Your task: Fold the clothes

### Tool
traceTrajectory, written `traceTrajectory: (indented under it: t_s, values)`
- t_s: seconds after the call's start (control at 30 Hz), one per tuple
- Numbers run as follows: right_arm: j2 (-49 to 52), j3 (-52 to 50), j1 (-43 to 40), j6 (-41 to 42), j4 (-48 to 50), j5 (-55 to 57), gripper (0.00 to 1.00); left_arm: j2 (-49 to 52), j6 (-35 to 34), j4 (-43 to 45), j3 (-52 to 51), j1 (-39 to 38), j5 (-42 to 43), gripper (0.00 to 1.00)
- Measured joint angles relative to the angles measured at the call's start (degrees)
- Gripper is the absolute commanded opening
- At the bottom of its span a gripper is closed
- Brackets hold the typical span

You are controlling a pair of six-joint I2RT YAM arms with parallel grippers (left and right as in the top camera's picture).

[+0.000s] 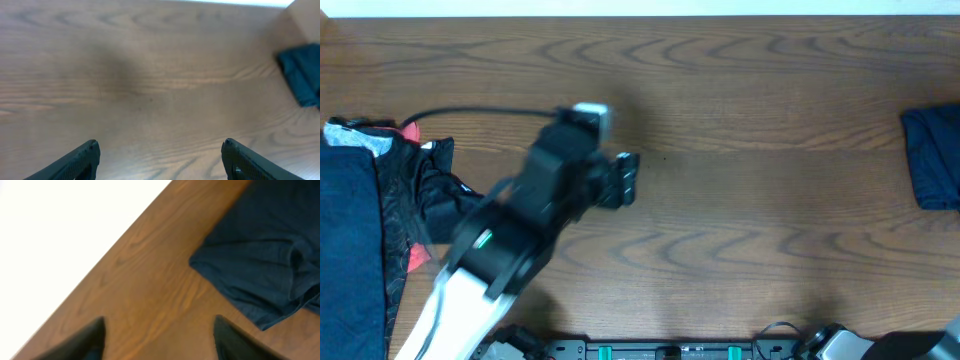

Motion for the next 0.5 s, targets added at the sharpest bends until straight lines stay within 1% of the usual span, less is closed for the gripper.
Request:
traceTrajectory:
  t_s: [0.03,0.07,0.27,0.5]
  values:
    - [-0.76,0.00,0.00,0.09,-0.66,-0.87,0.94,-2.32,0.07,-1.03,0.00,0.00,-0.42,0.80]
    - [-1.44,0.00,0.00,-0.13,-1.20,-1.62,0.99,-5.11,0.09,-2.05,0.00,0.00,-0.92,0.80]
    - [-3.15,0.00,0.00,-0.31,-5.40,-3.74,0.99,-16.46,0.09,-6.95,0.00,0.00,-3.08,0.80]
    - [-3.10,0.00,0.00,-0.26,-11.91,-4.04,0.99,-24.70,0.11,-12.98,0.00,0.00,-11.76,0.80]
